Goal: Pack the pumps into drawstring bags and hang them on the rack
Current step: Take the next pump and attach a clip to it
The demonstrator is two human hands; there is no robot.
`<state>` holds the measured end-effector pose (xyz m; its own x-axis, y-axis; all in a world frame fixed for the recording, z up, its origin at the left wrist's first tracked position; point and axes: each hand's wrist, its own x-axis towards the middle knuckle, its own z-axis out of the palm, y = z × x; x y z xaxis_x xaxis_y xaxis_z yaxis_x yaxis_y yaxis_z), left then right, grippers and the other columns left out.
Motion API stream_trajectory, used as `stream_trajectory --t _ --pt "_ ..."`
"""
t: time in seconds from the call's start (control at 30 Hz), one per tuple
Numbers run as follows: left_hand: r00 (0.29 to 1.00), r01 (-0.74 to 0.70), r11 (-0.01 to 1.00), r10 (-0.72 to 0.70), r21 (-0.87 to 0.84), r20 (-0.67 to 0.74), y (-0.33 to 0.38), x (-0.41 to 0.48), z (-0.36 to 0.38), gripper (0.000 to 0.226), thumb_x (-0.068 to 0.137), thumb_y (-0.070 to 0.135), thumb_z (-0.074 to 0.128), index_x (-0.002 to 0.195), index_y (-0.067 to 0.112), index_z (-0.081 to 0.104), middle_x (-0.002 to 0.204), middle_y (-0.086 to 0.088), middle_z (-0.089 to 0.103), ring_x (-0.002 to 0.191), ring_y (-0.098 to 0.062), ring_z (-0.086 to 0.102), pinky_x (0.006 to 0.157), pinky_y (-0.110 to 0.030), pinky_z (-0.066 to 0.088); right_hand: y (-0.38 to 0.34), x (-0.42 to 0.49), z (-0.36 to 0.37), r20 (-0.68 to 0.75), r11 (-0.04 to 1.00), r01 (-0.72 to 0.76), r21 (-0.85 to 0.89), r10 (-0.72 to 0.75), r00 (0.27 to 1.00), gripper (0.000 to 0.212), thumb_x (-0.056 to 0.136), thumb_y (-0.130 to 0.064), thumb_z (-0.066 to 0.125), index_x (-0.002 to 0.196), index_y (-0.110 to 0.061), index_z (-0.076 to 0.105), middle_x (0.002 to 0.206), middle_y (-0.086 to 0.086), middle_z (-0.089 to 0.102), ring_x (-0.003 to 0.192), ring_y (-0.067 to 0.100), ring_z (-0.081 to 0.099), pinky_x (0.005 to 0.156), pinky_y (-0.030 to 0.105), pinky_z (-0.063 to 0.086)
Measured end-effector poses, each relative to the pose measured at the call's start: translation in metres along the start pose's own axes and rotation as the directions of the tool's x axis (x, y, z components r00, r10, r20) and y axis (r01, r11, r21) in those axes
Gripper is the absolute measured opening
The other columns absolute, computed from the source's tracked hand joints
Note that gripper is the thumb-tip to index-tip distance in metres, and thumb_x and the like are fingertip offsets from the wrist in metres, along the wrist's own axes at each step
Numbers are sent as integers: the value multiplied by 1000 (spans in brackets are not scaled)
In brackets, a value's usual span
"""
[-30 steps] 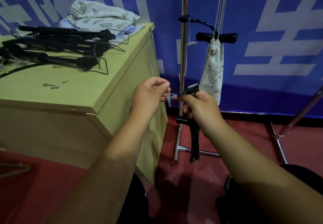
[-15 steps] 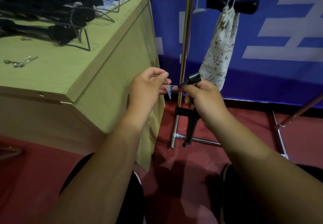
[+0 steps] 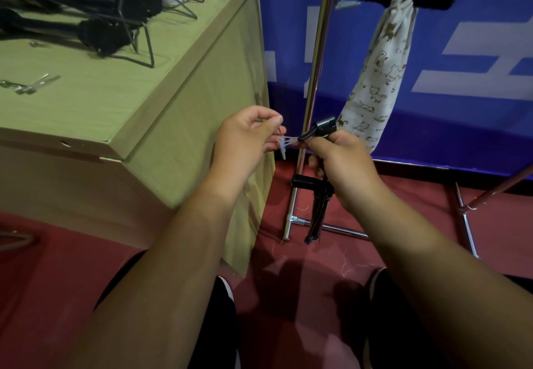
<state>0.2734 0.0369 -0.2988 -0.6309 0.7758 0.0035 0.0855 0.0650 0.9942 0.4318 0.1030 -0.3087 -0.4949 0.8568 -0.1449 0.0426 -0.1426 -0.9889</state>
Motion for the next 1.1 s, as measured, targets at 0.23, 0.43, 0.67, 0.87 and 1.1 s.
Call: stream_trajectory --t 0.23,0.43,0.67,0.87,1.1 --pt "995 82 996 -80 -25 65 -8 -1 -1 14 100 15 71 109 17 82 97 -7 82 98 -25 79 94 -41 64 6 4 -2 -3 999 -24 22 24 1000 19 99 -26 73 83 -32 83 66 3 60 64 23 50 59 36 38" --pt "948 306 933 -282 -191 145 -7 -1 2 21 102 26 69 114 15 83 83 0 67 73 -14 60 80 -30 57 10 9 -6 -13 1000 -18 18 18 1000 12 102 -22 69 95 -23 79 64 0 56 58 14 49 58 33 38" --pt "785 603 765 -520 -225 336 -9 -1 2 42 100 43 69 131 16 76 76 2 62 62 -9 53 61 -25 55 9 10 -10 -21 998 28 -59 -29 999 13 104 -16 67 111 -11 76 67 -1 56 60 11 51 59 30 41" --pt "737 671 654 -535 -350 413 -8 -1 -1 19 97 29 72 106 13 78 81 -2 67 67 -12 62 68 -27 58 6 10 -13 -12 990 67 -122 -69 998 13 105 -12 66 112 -9 76 69 0 54 55 5 49 51 19 40" --pt "789 614 644 -500 -456 356 -16 2 5 20 101 30 69 106 13 78 84 -2 64 68 -11 60 64 -24 59 7 15 -15 -1 990 79 -121 -79 997 15 103 -14 68 112 -4 75 64 -3 52 53 8 45 52 27 36"
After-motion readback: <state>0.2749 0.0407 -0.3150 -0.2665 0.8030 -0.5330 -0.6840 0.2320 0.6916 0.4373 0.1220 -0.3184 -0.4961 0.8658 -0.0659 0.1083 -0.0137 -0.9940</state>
